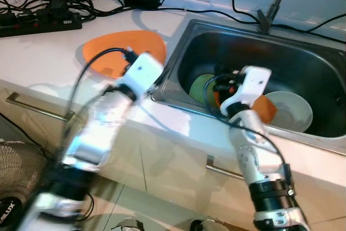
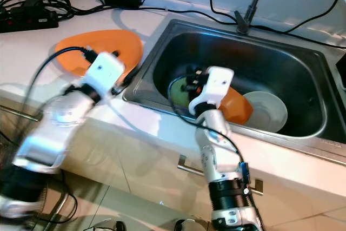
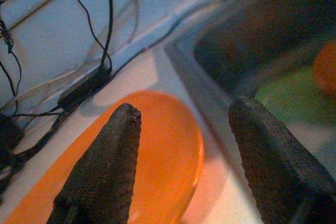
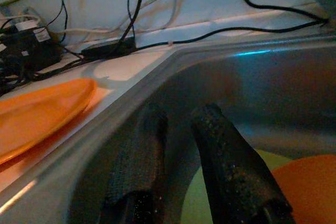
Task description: Kitchen organization
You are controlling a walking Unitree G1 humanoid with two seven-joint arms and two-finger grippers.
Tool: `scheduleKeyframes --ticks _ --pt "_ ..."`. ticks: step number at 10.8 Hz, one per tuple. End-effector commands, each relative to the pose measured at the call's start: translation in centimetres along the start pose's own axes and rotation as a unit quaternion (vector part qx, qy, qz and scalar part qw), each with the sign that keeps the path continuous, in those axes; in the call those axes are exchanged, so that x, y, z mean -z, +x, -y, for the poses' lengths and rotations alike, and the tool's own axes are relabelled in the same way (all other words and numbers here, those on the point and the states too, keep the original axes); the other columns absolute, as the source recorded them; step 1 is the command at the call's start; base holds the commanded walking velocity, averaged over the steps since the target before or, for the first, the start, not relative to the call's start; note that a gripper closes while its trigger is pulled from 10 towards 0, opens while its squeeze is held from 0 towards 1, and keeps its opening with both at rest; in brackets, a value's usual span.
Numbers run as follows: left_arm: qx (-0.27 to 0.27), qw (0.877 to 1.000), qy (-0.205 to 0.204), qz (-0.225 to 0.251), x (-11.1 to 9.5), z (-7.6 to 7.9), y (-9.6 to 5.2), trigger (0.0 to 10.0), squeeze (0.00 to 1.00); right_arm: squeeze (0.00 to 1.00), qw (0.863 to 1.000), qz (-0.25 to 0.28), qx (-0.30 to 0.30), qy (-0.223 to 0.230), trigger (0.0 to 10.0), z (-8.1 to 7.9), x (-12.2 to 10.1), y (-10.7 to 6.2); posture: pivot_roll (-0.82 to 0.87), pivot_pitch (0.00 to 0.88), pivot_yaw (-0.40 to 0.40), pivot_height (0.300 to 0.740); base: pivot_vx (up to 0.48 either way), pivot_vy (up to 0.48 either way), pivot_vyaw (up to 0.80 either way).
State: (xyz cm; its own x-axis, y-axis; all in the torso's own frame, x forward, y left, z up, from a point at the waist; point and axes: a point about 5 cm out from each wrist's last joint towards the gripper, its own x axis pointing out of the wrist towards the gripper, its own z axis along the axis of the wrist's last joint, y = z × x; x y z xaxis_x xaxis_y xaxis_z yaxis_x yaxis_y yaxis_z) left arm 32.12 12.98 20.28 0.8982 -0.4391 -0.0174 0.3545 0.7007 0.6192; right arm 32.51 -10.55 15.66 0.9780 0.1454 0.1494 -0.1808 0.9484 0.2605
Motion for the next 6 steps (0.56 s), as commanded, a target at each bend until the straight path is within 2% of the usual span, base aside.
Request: scheduleKeyframes --ticks 1,3,6 --pt "0.023 0.999 0.034 -0.015 0.2 0.2 -0.5 10.0 0.00 0.00 1.000 -0.002 -0.002 0.004 10.0 -0.3 0.0 -0.1 0.08 0.082 -0.047 0.740 0.000 0.000 0.00" --pt "0.062 0.994 0.072 -0.046 0.9 0.1 -1.0 10.0 0.00 0.00 1.000 -0.004 -0.008 0.008 10.0 -0.6 0.0 0.0 0.08 0.073 -0.046 0.740 0.000 0.000 0.00" --pt "0.084 0.989 0.102 -0.066 1.3 0.4 -1.1 10.0 0.00 0.00 1.000 -0.004 -0.009 0.007 10.0 -0.7 0.1 0.0 0.08 0.063 -0.042 0.740 0.000 0.000 0.00"
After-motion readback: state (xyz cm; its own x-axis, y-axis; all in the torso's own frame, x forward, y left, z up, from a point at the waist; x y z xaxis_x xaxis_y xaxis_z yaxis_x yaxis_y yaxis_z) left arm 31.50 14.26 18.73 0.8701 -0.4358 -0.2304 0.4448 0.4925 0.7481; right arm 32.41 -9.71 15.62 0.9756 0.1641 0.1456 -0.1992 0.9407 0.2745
